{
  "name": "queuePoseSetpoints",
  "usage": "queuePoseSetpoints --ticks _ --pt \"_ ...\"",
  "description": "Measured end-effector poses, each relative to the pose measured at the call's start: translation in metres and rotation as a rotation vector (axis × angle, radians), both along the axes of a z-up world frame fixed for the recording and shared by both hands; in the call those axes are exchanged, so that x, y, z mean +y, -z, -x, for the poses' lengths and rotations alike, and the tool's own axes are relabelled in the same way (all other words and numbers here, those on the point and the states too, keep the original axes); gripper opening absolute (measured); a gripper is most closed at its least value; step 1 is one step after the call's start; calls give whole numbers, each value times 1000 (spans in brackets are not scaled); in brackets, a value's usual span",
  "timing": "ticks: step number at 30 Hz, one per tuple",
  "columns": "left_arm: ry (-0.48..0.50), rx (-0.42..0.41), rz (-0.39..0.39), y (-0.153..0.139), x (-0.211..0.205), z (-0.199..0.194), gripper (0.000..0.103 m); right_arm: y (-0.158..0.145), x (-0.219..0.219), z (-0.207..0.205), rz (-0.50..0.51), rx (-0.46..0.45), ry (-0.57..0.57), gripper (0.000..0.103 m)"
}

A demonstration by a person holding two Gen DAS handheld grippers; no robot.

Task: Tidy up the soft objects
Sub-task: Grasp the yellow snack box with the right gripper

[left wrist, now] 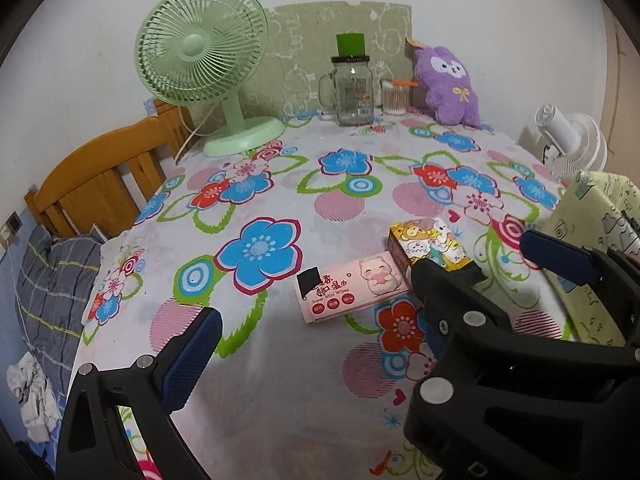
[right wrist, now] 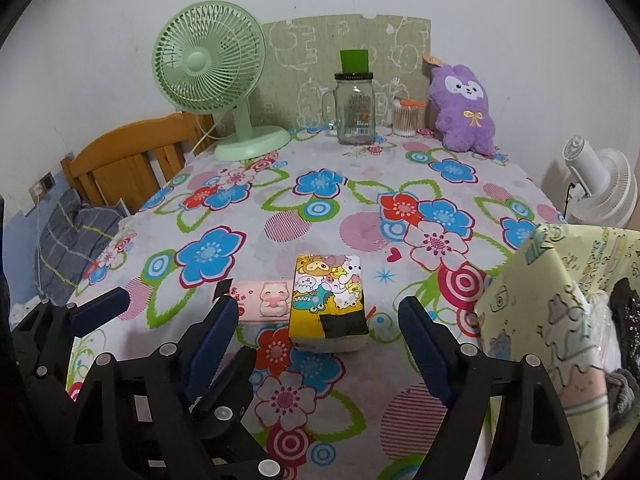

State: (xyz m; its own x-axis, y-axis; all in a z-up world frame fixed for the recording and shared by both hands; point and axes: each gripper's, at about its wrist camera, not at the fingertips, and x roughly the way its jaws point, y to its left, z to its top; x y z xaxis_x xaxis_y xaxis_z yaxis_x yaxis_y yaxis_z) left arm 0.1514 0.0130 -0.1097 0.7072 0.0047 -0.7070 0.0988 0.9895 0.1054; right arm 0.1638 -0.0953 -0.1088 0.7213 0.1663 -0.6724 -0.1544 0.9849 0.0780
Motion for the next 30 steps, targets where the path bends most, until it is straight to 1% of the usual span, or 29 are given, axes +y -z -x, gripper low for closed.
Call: queuePoseSetpoints --ticks 5,8,14,15,19,21,22,26,30 --pt "34 31 -23 6 -1 -11 102 7 1 -10 -8 20 3 81" --pt "51 47 -25 8 -1 -17 102 11 1 -16 -14 36 -2 77" --pt "76 68 -53 13 -4 -26 102 16 2 -25 -3 52 -6 72" --pt "81 72 -59 14 -5 -27 102 17 2 -27 -1 57 -8 68" --pt "97 89 -78 18 -7 -33 102 21 3 -33 6 79 -16 60" --pt "102 92 -94 19 -9 -36 102 23 3 -36 6 93 -20 51" --pt "106 91 -104 19 -11 -37 102 24 3 -37 8 100 -22 48" --pt "136 96 -108 19 -13 -41 102 25 0 -41 8 107 -18 46" --pt "154 104 -89 20 -13 -48 102 25 -5 -44 6 112 3 42"
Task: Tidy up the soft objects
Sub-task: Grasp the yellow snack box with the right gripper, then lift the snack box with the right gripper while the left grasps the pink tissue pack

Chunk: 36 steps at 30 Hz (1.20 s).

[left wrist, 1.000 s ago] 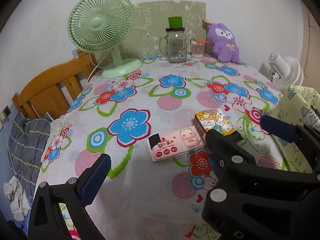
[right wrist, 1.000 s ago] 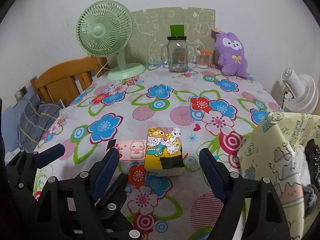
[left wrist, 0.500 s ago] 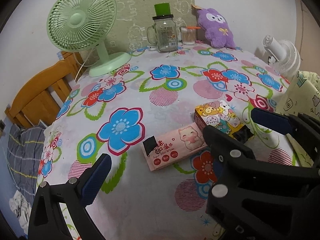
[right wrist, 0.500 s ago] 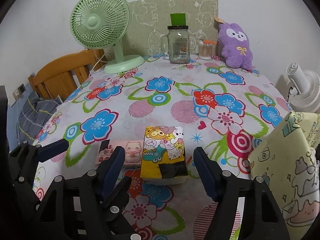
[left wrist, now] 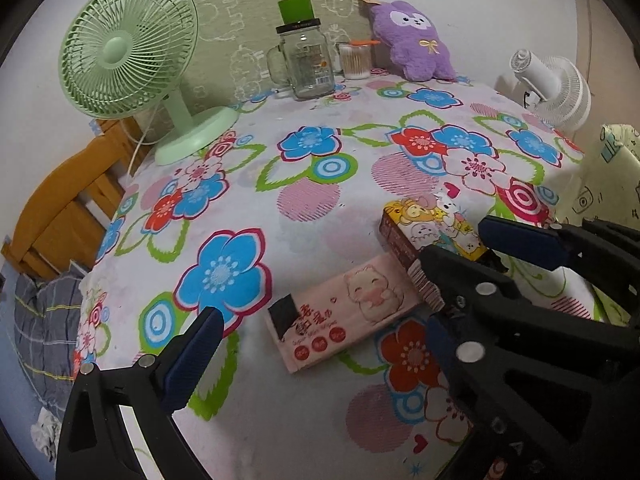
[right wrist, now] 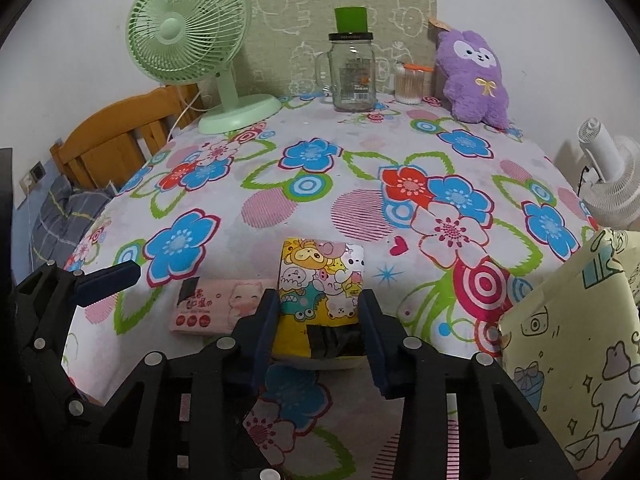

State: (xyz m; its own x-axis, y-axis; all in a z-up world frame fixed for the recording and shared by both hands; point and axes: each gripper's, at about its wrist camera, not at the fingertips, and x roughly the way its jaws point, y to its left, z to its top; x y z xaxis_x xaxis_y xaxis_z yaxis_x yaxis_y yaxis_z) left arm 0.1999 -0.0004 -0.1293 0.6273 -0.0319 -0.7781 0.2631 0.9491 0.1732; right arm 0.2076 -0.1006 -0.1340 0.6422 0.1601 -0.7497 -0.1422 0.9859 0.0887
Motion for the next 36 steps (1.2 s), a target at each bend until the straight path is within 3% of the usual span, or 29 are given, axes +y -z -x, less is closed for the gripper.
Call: queuePoseSetpoints --ticks 4,14,17,19,24,30,36 --pt "-5 19 13 3 0 -9 102 -1 -3 -2 -9 2 7 37" --pt "12 4 -27 8 -10 -18 102 1 -7 -7 -25 12 7 38" --pt "9 18 -15 9 -8 -22 99 2 -7 -8 -28 11 4 45" --pt "11 26 -2 9 -6 -22 97 2 -9 -8 -31 11 12 61" --pt "45 38 38 8 -7 -20 83 8 -15 -14 -74 46 41 71" --pt "45 72 79 8 -8 -17 68 9 -12 -16 -74 44 34 74" --pt "59 72 86 7 -11 -3 44 18 -8 -22 -64 92 29 74"
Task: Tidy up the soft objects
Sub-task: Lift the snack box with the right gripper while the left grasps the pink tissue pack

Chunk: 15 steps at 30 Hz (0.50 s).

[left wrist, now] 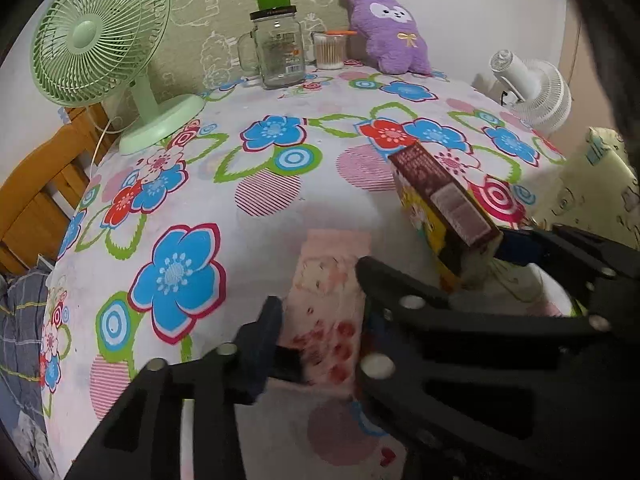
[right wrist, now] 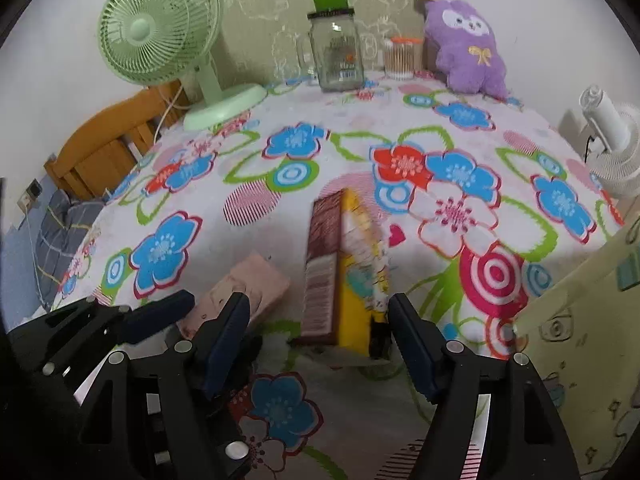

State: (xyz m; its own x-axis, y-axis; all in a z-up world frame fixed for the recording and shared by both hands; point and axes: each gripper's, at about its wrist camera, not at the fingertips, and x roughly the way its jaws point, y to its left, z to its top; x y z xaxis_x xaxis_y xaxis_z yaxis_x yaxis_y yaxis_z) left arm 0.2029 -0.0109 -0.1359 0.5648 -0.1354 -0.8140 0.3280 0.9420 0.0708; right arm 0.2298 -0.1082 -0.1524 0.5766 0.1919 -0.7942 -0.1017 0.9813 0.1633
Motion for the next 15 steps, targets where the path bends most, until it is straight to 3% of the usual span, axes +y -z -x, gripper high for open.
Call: queuePoseSetpoints --ticks 1,4,6,10,15 --pt "-2 6 7 0 1 1 42 1 0 0 4 0 2 71" --pt "-21 23 44 1 7 1 41 1 1 2 59 -11 14 46" --pt "-32 19 47 0 7 4 41 1 1 4 77 -14 14 39" --pt "-60 -3 29 0 6 10 40 1 0 7 82 -15 4 30" --pt "-84 -22 11 0 4 16 39 -2 1 15 79 -21 -11 28"
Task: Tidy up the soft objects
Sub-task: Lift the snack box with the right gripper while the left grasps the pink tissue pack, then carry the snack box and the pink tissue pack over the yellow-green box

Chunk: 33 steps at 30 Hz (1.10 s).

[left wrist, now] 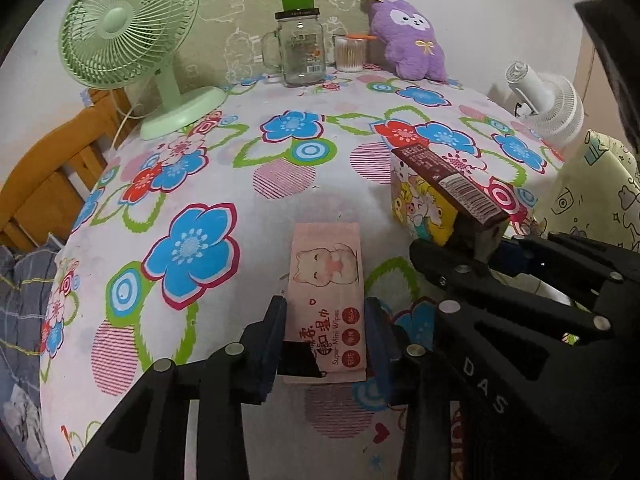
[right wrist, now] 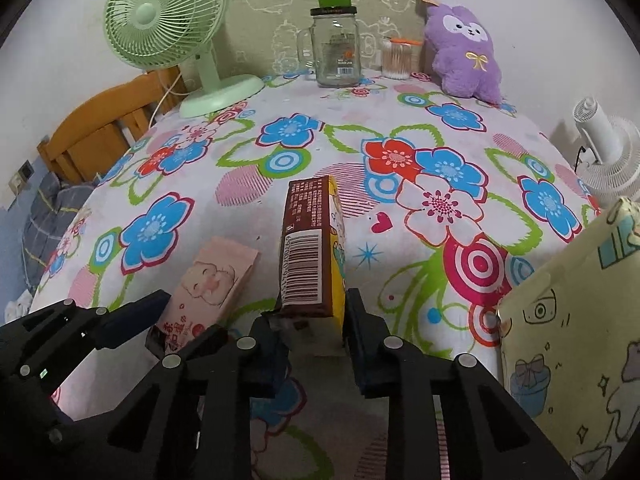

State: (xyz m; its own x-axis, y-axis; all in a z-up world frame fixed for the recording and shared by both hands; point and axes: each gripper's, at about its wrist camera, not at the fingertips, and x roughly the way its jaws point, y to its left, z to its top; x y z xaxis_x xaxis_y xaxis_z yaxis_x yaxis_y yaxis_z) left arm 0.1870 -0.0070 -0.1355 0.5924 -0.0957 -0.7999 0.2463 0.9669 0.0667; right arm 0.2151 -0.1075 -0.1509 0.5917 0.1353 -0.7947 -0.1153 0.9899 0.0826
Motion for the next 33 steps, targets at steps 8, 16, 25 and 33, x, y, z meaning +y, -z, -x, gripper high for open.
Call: queuePoseSetpoints --ticks 8,16,25,33 --pt "-24 -20 20 -5 -3 12 39 -9 -5 16 -5 -17 -5 27" --pt "-44 -55 45 -15 -5 27 39 -23 -10 33 -10 -48 -2 27" --pt "-63 -100 52 -30 -7 47 39 -39 -11 53 -5 -87 -22 27" --pt "-80 -152 60 -48 -8 67 39 -61 -12 73 -9 -140 -34 27"
